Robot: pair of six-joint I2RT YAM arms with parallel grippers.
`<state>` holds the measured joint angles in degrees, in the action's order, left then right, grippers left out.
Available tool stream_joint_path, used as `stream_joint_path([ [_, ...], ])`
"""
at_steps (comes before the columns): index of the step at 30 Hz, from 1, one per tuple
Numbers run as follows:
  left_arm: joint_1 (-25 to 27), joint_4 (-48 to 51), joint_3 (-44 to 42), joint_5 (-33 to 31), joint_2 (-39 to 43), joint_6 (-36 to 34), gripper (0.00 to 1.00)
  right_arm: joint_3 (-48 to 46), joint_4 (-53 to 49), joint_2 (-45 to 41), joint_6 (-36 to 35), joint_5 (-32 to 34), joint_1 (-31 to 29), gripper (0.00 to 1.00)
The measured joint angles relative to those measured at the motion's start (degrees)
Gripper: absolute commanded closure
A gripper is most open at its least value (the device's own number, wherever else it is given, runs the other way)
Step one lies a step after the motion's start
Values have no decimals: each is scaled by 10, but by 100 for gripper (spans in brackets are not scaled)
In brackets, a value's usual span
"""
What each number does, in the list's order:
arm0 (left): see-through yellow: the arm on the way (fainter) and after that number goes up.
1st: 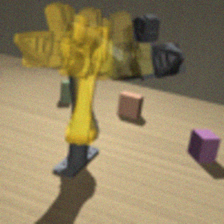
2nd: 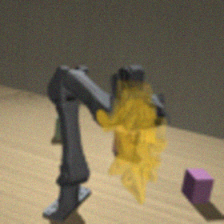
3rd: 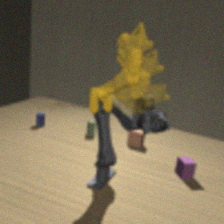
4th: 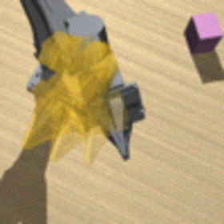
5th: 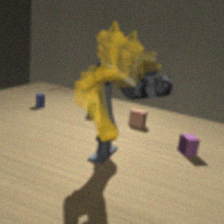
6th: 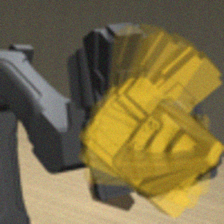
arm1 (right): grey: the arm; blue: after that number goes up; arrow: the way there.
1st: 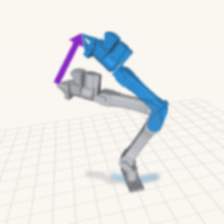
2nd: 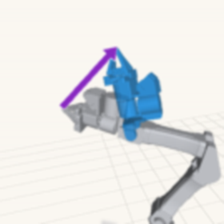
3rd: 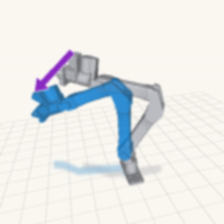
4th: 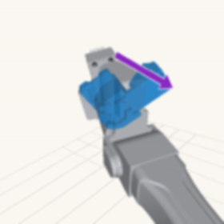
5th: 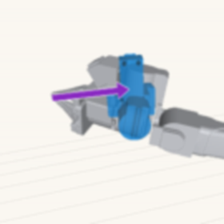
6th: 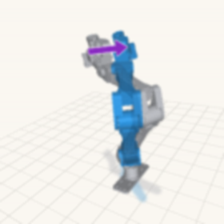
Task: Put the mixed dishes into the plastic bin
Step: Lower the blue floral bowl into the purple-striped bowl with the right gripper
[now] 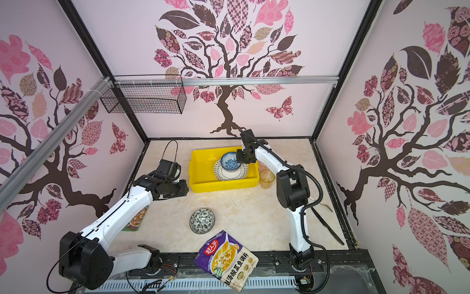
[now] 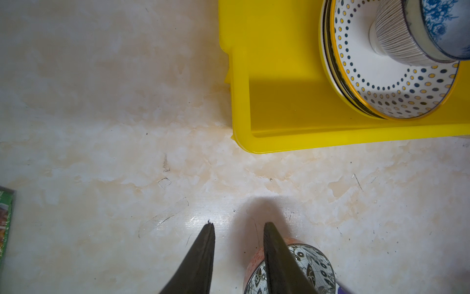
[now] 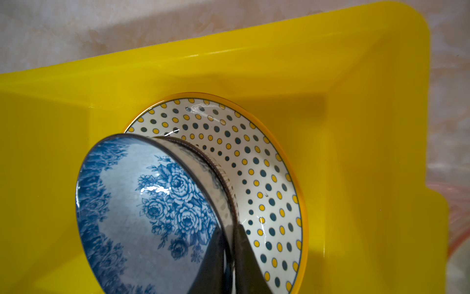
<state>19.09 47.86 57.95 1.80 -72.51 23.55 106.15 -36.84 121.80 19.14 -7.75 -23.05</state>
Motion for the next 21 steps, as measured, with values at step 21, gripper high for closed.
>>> stream_joint_path([
  [21,0,5,0,11,6,0,64,6,3,-2,1,-9,1,76],
])
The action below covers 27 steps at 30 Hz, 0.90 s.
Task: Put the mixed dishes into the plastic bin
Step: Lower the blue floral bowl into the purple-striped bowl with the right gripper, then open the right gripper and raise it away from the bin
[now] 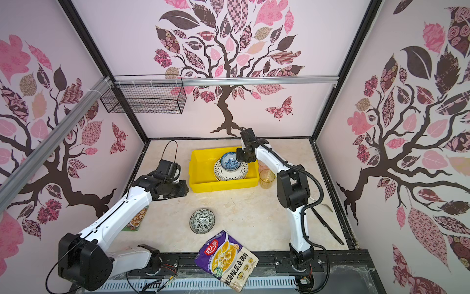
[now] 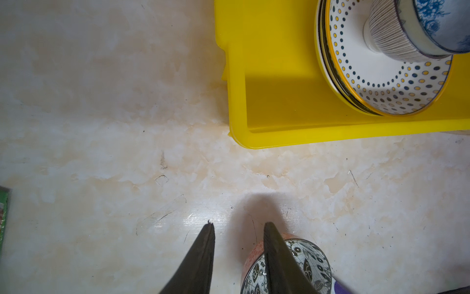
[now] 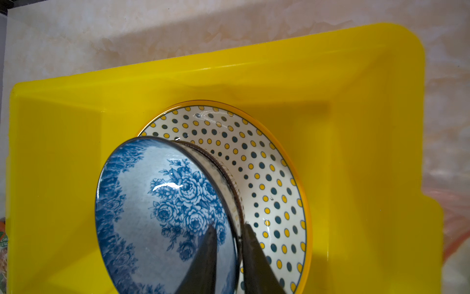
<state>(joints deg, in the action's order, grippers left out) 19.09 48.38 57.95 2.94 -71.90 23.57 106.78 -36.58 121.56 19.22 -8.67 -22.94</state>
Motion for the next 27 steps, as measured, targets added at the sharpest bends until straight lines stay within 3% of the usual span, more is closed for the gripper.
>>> stream_joint_path([
  [27,0,10,-8,37,1,0,63,-94,35,-113,-2,-21,0,66],
])
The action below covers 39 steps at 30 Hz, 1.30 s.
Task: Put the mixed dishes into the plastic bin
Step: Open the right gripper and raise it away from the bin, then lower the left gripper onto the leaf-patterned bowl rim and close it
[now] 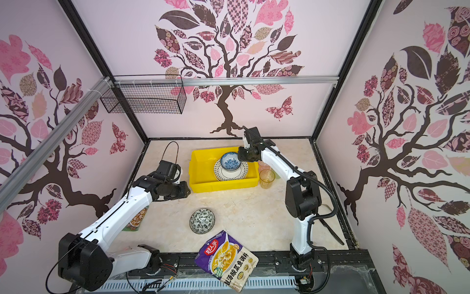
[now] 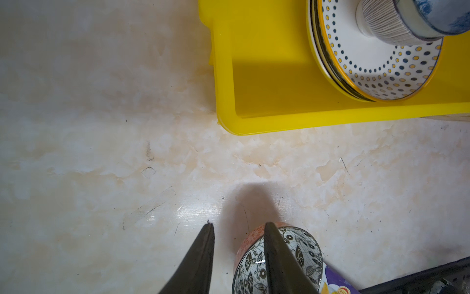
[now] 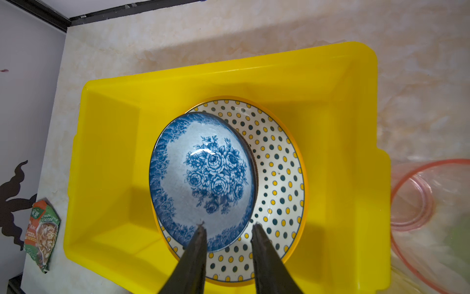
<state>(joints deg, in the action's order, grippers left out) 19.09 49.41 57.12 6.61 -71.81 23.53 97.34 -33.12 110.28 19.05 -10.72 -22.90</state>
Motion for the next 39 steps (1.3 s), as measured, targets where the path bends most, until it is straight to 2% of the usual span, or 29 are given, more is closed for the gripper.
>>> stream_joint_path([
  [12,3,12,-14,22,1,3,62,-49,17,-61,-7,-7,0,63],
  [28,66,37,-43,12,4,34,61,-124,45,-120,-15,-11,0,59],
  [39,76,40,-83,29,25,61,60,-145,56,-151,-26,-11,0,58],
])
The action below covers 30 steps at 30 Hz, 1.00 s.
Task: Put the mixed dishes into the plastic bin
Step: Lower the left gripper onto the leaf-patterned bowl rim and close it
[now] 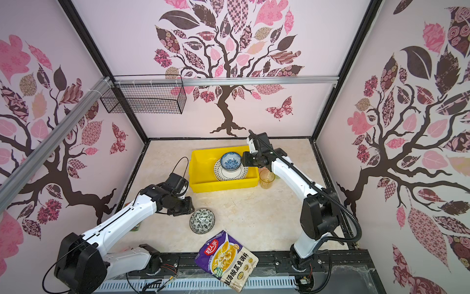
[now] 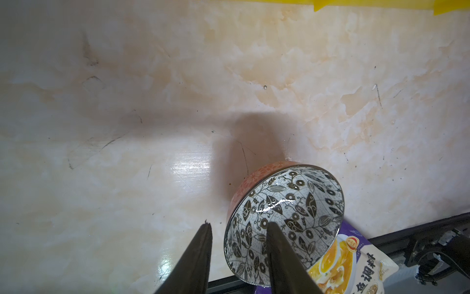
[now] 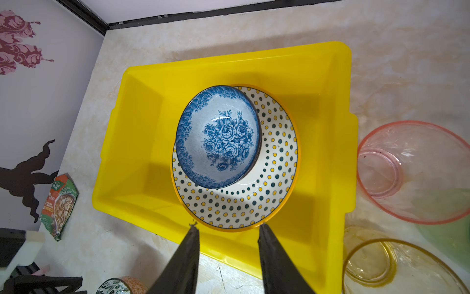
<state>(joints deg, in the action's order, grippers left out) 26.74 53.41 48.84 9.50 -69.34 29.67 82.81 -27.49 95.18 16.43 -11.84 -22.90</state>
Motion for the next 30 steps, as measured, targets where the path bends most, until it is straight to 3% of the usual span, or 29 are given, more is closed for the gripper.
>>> stream_joint_path([
  [16,40,-6,-33,12,-5,37,60,-27,8,-10,0,-4,0,58],
  [30,45,-23,-52,12,-28,51,60,-28,8,-28,-3,-4,0,58],
])
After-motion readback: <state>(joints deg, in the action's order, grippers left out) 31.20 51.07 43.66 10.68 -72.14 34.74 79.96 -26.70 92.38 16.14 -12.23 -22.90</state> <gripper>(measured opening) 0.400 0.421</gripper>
